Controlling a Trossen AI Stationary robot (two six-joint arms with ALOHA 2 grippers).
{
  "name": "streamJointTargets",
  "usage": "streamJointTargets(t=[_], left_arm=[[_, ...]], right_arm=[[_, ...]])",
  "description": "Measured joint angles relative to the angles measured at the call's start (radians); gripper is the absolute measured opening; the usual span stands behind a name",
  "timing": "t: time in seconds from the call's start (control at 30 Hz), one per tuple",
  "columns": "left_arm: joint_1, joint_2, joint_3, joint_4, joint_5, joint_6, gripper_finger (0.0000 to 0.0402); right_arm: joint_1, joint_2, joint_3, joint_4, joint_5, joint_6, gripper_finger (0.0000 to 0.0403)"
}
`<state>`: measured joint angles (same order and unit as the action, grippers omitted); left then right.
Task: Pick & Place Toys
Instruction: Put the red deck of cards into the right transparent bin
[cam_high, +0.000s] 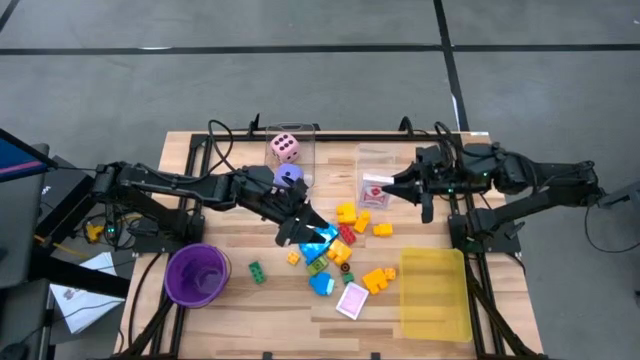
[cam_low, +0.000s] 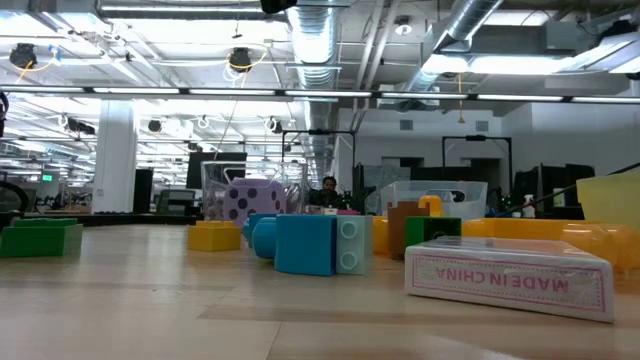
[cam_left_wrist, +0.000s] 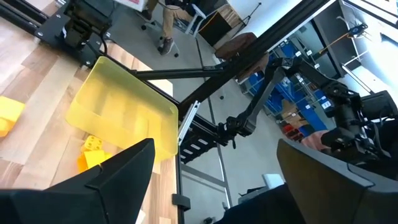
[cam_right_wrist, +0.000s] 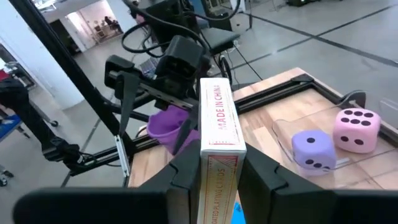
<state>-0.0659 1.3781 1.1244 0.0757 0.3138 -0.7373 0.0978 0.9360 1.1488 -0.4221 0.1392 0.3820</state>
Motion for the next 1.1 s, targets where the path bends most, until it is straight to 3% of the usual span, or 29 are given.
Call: streamJointTargets(t=[0.3, 0.5, 0.8, 0.97, 1.1], left_arm=[[0.0, 0.0, 0.0, 0.0, 0.0, -0.002, 0.0333], [0.0, 0.0, 0.0, 0.0, 0.0, -0.002, 0.0333], [0.0, 0.0, 0.0, 0.001, -0.007, -0.003, 0.0333], [0.0, 0.0, 0.0, 0.003, -0.011, -0.003, 0.0333], [0.0, 0.0, 0.0, 0.009, -0.011, -0.003, 0.0333]], right_arm=[[-0.019, -0.008, -0.003, -0.209, 0.137, 0.002, 0.0072], [-0.067, -0.009, -0.071, -0.207, 0.154, -0.031, 0.0072], [-0.262, -0.05, -0.309, -0.097, 0.183, 0.102, 0.0072], [-0.384, -0.036, -0.337, -0.089, 0.2, 0.155, 0.0072], [-0.497, 0.0, -0.336, -0.092, 0.093, 0.213, 0.0072]])
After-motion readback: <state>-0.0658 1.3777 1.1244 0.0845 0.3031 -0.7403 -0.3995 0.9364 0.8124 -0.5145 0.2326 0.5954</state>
